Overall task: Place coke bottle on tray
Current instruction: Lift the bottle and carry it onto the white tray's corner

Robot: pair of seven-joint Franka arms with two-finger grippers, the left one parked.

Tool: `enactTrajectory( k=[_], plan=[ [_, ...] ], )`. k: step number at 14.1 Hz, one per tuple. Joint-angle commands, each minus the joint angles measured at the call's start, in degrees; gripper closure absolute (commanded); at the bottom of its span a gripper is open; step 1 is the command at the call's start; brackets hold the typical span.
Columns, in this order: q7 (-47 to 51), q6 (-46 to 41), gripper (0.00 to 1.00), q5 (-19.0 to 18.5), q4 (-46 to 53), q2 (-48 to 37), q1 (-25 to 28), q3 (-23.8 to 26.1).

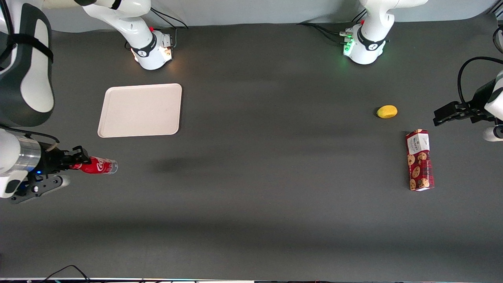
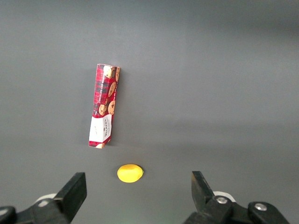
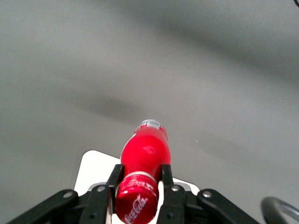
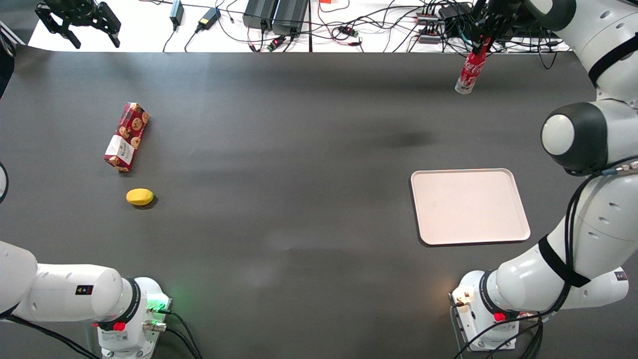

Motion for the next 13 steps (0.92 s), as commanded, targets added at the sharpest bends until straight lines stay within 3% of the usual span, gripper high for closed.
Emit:
enactTrajectory(
  k=[1,5,8,13],
  plan=[
    [1.98,12.2,1.0,-1.74,-26.69,-17.59,0.54,-0.44],
    [0.93,20.13,1.0,-3.85,-45.8,-29.12,-3.84,-0.09],
    [-4.69,23.12,1.0,-3.94,-53.28,-32.39,-9.2,0.08],
    [-10.57,37.52,1.0,-4.03,-69.9,-37.5,-18.87,0.09]
  ],
)
